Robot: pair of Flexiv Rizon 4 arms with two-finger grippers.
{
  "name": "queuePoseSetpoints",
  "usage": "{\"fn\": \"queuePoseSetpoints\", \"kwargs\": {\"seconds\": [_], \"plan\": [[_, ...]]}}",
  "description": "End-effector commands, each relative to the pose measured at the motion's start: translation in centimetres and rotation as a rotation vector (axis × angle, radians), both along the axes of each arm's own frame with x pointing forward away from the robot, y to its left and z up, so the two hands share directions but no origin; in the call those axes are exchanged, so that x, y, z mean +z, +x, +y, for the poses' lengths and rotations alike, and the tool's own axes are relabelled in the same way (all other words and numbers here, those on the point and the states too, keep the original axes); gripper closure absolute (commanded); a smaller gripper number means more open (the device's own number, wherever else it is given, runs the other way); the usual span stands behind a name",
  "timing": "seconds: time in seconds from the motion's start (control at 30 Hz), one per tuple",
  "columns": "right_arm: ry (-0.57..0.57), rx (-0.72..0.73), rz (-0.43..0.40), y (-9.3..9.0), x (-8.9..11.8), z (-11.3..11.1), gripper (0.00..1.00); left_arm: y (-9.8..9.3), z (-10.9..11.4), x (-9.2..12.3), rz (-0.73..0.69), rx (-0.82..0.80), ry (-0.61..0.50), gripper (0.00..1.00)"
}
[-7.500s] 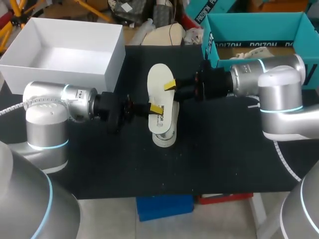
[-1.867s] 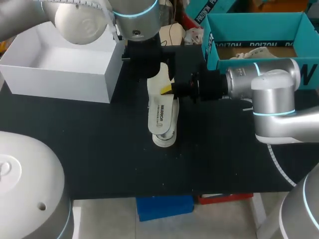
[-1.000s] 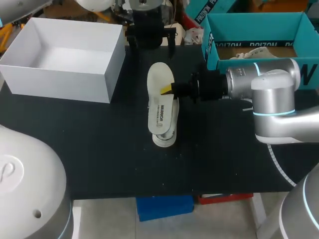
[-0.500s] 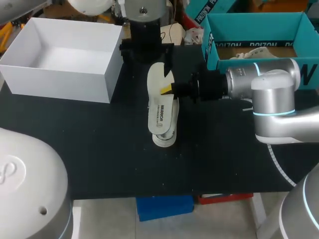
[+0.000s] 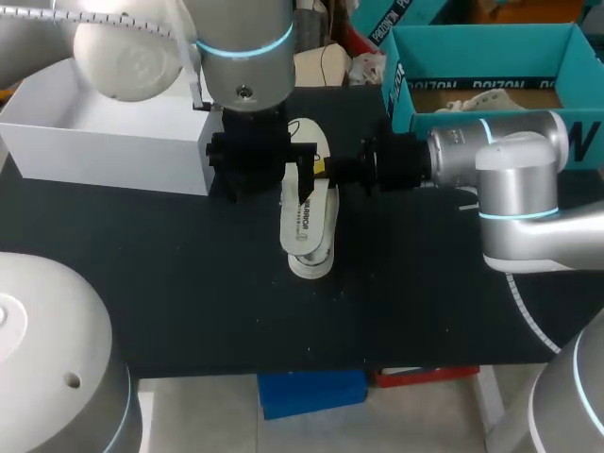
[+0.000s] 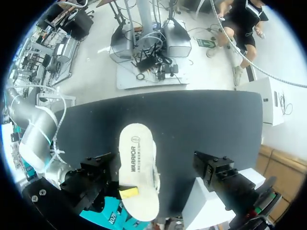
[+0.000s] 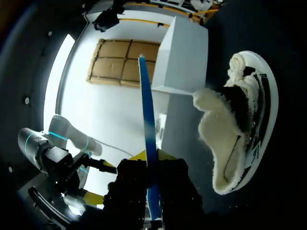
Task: Take the shoe out of the shoebox, open the shoe tongue, remove and reinsert the insole, then place the shoe into the shoebox
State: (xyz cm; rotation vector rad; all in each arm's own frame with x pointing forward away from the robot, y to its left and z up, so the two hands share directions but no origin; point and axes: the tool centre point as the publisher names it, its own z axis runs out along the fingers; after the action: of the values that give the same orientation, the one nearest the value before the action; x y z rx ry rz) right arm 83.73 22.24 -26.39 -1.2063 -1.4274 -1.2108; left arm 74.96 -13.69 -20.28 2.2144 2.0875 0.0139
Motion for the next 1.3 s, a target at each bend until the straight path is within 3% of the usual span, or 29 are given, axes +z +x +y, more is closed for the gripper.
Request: {"fn": "queuePoseSetpoints", "kwargs": {"seconds": [0.03, 0.27, 0.37, 0.8, 1.3], "plan": [[-0.002, -0.002, 0.0, 0.0, 0.0, 0.1, 1.0, -0.8, 0.2, -0.7, -0.067, -0.006, -0.037, 0.0], [-0.002, -0.002, 0.0, 0.0, 0.0, 0.1, 1.0, 0.6, 2.0, 0.1, -0.091, 0.0, -0.147, 0.0], [-0.002, -0.002, 0.0, 0.0, 0.0, 0.1, 1.0, 1.1, 2.6, 0.0, -0.057, -0.024, -0.263, 0.0], [-0.002, -0.002, 0.0, 0.0, 0.0, 0.1, 1.0, 4.1, 3.9, -1.5, -0.036, 0.023, -0.41, 0.0], [-0.002, -0.002, 0.0, 0.0, 0.0, 0.1, 1.0, 4.3, 4.0, -1.7, -0.034, 0.023, -0.415, 0.0]]}}
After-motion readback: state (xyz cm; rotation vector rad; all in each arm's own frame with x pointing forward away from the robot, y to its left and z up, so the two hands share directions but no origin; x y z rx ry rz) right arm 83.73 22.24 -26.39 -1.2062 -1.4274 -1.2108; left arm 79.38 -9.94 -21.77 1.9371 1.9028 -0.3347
